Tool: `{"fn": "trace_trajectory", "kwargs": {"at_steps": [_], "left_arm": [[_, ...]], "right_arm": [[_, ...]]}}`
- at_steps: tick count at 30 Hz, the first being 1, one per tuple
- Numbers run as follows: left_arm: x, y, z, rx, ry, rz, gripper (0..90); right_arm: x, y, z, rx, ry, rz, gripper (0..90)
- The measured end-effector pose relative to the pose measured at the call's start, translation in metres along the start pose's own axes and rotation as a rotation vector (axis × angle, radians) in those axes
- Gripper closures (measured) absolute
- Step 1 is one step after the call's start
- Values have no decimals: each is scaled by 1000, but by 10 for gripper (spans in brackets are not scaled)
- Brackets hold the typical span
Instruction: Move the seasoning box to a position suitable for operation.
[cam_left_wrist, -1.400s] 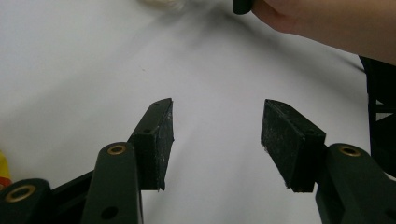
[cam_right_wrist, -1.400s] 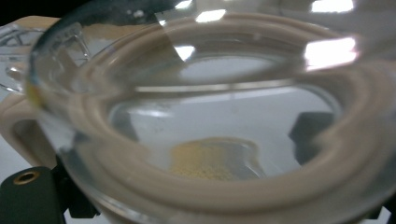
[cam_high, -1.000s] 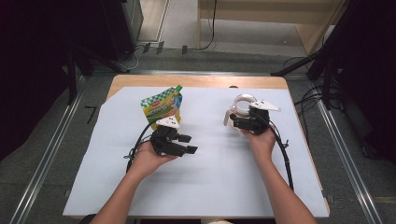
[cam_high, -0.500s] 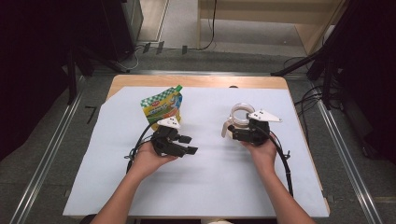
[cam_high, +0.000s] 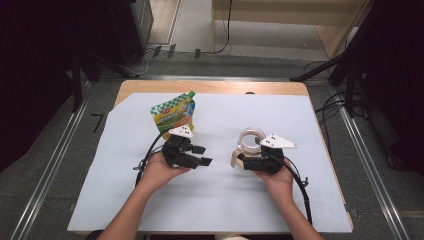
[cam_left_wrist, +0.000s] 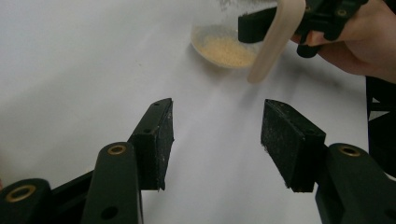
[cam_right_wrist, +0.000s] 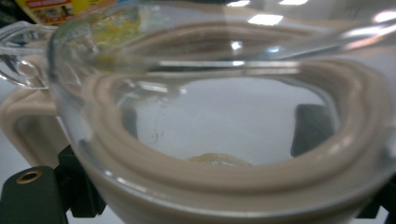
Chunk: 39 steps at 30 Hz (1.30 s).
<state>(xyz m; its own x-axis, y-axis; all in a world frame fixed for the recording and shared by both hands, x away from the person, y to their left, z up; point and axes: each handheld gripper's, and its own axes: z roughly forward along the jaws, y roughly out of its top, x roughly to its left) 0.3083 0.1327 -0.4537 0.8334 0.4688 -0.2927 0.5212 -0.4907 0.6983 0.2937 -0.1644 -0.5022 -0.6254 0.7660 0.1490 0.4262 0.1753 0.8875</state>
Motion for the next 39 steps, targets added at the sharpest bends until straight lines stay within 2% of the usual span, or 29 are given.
{"fn": "trace_trajectory", "kwargs": {"at_steps": [7, 8, 9, 10, 12, 15, 16, 23, 27, 31, 34, 35, 38, 39], "left_arm": [[1, -2, -4, -6, 5, 0, 446], [2, -2, -5, -11, 5, -6, 446], [2, -2, -5, -11, 5, -6, 446], [2, -2, -5, -8, 4, -6, 446], [2, -2, -4, -9, 4, -6, 446], [0, -2, -4, -4, 2, 0, 446], [-1, -2, -2, -5, 1, 3, 446], [-3, -1, 0, 0, -4, 8, 446], [-4, -1, 2, -5, -3, 11, 447], [-4, -1, 5, 2, -8, 14, 447], [-4, -1, 6, 7, -10, 17, 447], [-4, -1, 6, 7, -10, 17, 446], [-4, 0, 6, 14, -6, 23, 446], [-4, 0, 6, 14, -6, 23, 446]], "right_arm": [[17, -2, 6, 10, 49, -6, 117], [24, -3, 9, 22, 68, -24, 117], [24, -3, 9, 22, 68, -24, 117], [31, -4, 11, 27, 82, -45, 117], [36, -5, 13, 34, 101, -55, 118], [40, -7, 16, 48, 111, -63, 118], [43, -8, 16, 44, 103, -91, 118], [44, -12, 14, 38, 111, -93, 115], [46, -14, 12, 45, 105, -132, 112], [45, -15, 13, 48, 110, -109, 104], [43, -16, 13, 79, 121, -68, 71], [43, -16, 13, 79, 121, -68, 71], [44, -20, 8, 142, 102, -67, 69], [45, -22, 6, 157, 91, -80, 69]]}}
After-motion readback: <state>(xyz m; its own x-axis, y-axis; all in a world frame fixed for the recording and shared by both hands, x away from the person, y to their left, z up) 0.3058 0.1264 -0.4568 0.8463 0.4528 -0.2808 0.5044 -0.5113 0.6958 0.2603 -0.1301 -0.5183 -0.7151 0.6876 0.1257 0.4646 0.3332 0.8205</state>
